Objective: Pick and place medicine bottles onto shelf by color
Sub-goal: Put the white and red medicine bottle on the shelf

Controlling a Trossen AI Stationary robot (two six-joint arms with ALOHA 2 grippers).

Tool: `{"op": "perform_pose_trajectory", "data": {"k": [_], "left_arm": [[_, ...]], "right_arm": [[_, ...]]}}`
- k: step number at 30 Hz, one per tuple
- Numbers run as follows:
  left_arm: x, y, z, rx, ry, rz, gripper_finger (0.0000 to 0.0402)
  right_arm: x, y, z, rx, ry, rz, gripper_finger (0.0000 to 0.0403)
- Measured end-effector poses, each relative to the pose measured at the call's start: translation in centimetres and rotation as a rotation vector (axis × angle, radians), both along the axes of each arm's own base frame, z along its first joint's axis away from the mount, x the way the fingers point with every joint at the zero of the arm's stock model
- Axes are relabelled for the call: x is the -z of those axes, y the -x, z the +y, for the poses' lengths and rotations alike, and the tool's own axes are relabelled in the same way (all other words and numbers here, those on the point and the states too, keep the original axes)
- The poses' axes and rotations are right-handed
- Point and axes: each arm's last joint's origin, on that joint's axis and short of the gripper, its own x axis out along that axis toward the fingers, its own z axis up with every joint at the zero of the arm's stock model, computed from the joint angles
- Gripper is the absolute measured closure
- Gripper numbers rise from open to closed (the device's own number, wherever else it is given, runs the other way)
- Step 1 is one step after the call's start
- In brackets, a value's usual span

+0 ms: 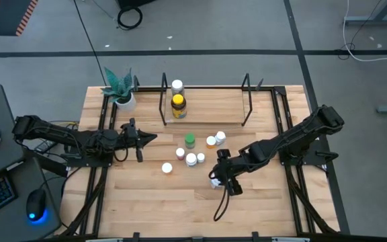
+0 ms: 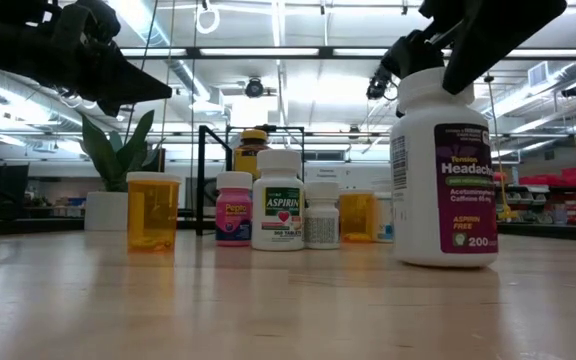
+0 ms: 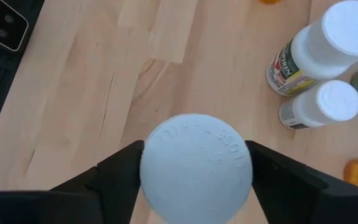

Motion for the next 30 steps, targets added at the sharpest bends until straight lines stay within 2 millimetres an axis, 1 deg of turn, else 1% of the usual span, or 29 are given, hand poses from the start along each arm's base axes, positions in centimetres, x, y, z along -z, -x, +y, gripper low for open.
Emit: {"op": "perform_pose_trajectory", "data": {"k": [3, 5, 12, 16, 18, 22, 26, 30], "left_arm": [[0.0, 0.0, 0.0, 0.0, 0.0, 0.0, 0.0378], [0.0, 0.0, 0.0, 0.0, 0.0, 0.0, 0.0378], [0.0, 0.0, 0.0, 0.0, 0.0, 0.0, 0.0387], [0.0, 0.0, 0.0, 0.0, 0.0, -0.001, 0.0382], [0.0, 0.0, 0.0, 0.0, 0.0, -0.001, 0.0379], [0.0, 0.0, 0.0, 0.0, 0.0, -0.001, 0.0379], [0.0, 0.0, 0.0, 0.0, 0.0, -0.001, 0.0385], [0.0, 0.0, 0.0, 0.0, 0.001, -0.001, 0.0387]], "right_arm": [[0.0, 0.0, 0.0, 0.002, 0.001, 0.006, 0.0146], [0.0, 0.1, 0.0, 0.002, 0.002, 0.007, 0.0151], [0.0, 0.1, 0.0, 0.003, 0.002, 0.009, 0.0136], [-0.1, 0.3, -0.2, 0.004, 0.004, 0.014, 0.0145], [-0.5, 0.5, -0.4, 0.009, 0.005, 0.018, 0.015], [-2.0, 0.7, -1.0, 0.027, -0.009, -0.011, 0.0148], [-3.0, 1.3, -2.0, 0.054, -0.02, -0.025, 0.014], [-4.1, 1.9, -3.1, 0.079, -0.027, -0.039, 0.0145]]}}
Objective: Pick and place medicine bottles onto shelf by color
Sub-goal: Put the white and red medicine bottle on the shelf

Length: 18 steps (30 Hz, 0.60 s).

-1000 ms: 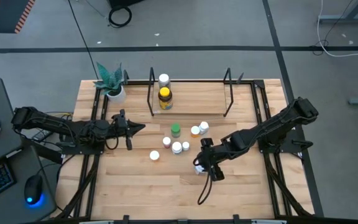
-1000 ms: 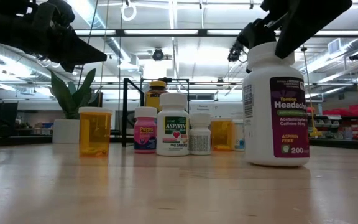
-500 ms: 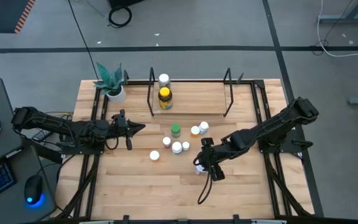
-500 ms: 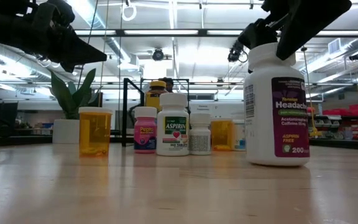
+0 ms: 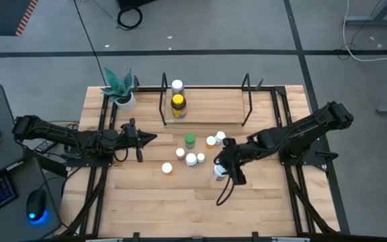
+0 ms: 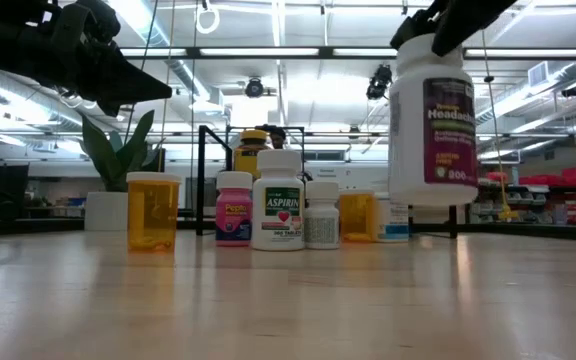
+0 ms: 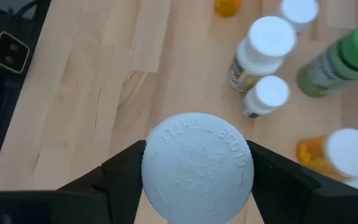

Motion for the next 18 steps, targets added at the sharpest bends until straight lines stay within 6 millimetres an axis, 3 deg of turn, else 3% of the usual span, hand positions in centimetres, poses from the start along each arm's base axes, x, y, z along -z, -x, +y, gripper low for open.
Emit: {"op": "perform_pose_trajectory", "data": {"k": [18], "left_arm": [[0.0, 0.0, 0.0, 0.0, 0.0, 0.0, 0.0387]], "right_arm": [[-2.6, 2.2, -4.5, 0.099, -0.006, -0.015, 0.0143]]}}
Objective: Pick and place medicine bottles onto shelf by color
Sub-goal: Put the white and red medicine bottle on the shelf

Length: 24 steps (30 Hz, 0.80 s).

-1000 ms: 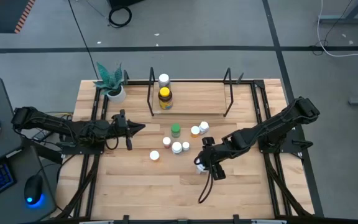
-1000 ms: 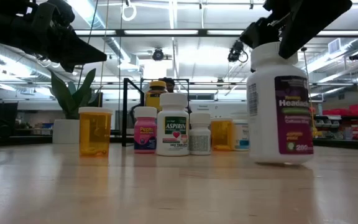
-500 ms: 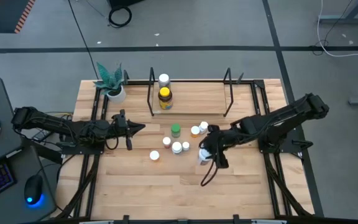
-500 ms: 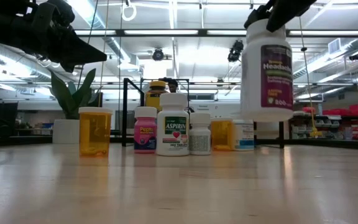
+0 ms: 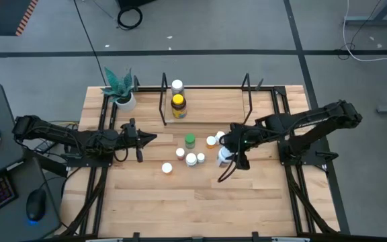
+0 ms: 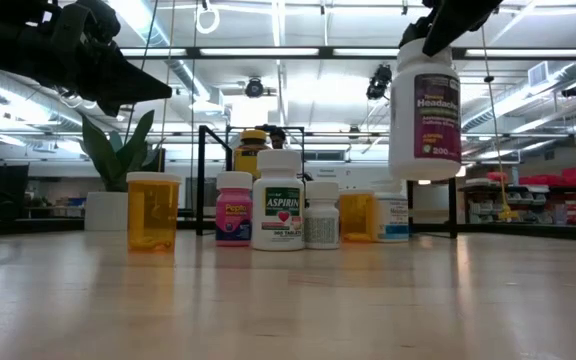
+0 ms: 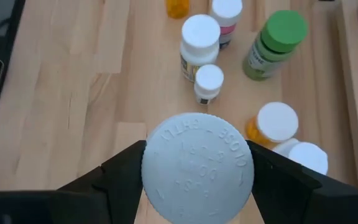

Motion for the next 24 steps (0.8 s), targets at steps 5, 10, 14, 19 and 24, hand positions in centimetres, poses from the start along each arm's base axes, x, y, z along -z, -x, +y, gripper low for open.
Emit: {"op": "perform_pose_trajectory", "data": {"k": [5, 10, 14, 19, 24], "left_arm": [[0.0, 0.0, 0.0, 0.0, 0.0, 0.0, 0.038], [0.0, 0.0, 0.0, 0.0, 0.0, 0.0, 0.0379], [0.0, 0.0, 0.0, 0.0, 0.0, 0.0, 0.0385], [0.0, 0.0, 0.0, 0.0, 0.0, 0.0, 0.0386], [0.0, 0.0, 0.0, 0.0, 0.001, -0.001, 0.0377]], "right_arm": [[-1.1, 0.8, -1.2, 0.031, -0.007, -0.007, 0.0144], [-3.1, 1.1, -2.0, 0.046, 0.02, -0.008, 0.0143], [-4.2, 1.3, -2.9, 0.058, 0.041, -0.009, 0.0143], [-5.2, 1.7, -4.9, 0.154, 0.067, 0.005, 0.0143], [-5.4, 1.9, -7.2, 0.241, 0.081, 0.008, 0.0143]]}}
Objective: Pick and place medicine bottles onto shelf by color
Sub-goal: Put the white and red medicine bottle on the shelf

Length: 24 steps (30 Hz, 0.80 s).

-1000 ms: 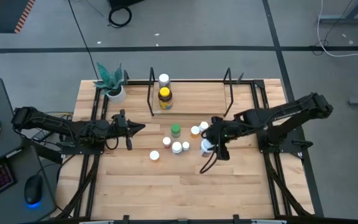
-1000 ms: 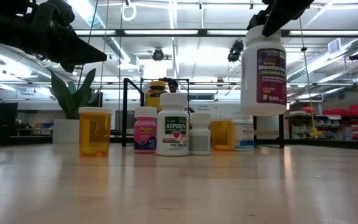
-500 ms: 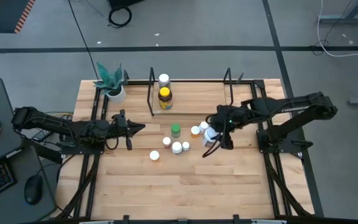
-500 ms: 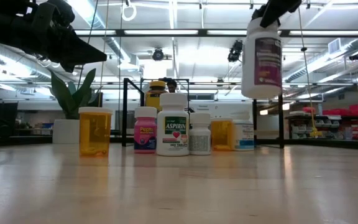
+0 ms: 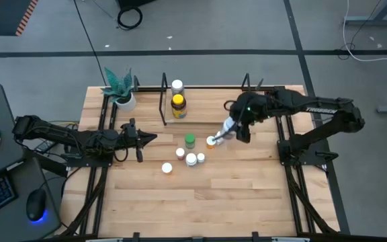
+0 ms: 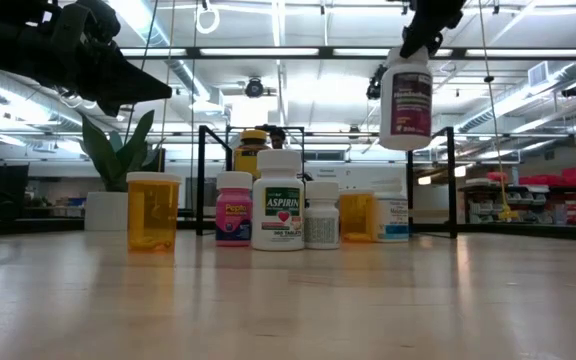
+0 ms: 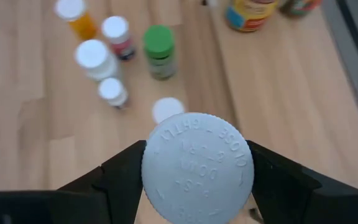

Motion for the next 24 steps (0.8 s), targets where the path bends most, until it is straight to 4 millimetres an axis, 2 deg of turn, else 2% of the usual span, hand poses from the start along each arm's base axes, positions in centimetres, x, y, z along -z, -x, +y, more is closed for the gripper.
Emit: {"op": "perform_pose_trajectory", "data": {"k": [7, 13, 24], "left_arm": [[0.0, 0.0, 0.0, 0.0, 0.0, 0.0, 0.038], [0.0, 0.0, 0.0, 0.0, 0.0, 0.0, 0.0384], [0.0, 0.0, 0.0, 0.0, 0.0, 0.0, 0.0376]], "right_arm": [[0.2, -0.1, -3.7, 0.07, 0.057, -0.003, 0.0143], [1.3, -0.4, -7.2, 0.152, 0.062, 0.033, 0.0143], [1.9, -0.1, -10.2, 0.236, 0.064, 0.03, 0.0143]]}}
